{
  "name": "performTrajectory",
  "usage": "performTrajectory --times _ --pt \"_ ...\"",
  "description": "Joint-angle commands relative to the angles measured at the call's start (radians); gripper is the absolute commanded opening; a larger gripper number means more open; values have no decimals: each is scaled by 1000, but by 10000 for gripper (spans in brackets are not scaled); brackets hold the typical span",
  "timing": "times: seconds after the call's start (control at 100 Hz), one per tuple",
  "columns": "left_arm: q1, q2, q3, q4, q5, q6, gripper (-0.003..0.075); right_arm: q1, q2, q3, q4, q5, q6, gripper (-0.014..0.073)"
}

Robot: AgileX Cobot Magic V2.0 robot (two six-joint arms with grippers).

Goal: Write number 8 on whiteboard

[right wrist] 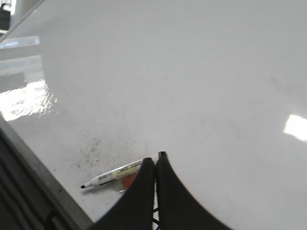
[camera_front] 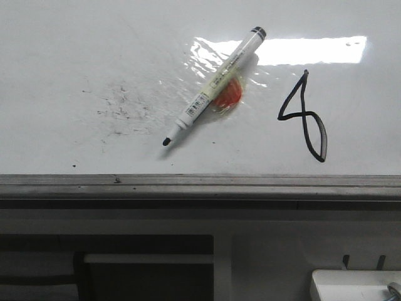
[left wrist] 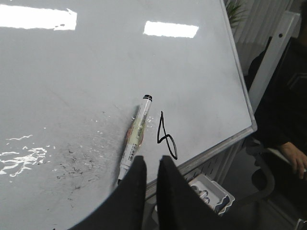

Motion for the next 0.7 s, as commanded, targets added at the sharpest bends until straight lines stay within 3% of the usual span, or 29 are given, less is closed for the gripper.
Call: performTrajectory --times 0.0,0.18,0.69 --pt "-16 -69 12 -16 31 -3 -20 -5 -43 4 18 -85 4 -64" --pt "-16 -157 50 -16 29 -3 -20 -5 -76 13 18 -84 4 -64" --pt "-16 -161 51 -16 17 -3 -20 -5 -76 13 18 -84 4 -64"
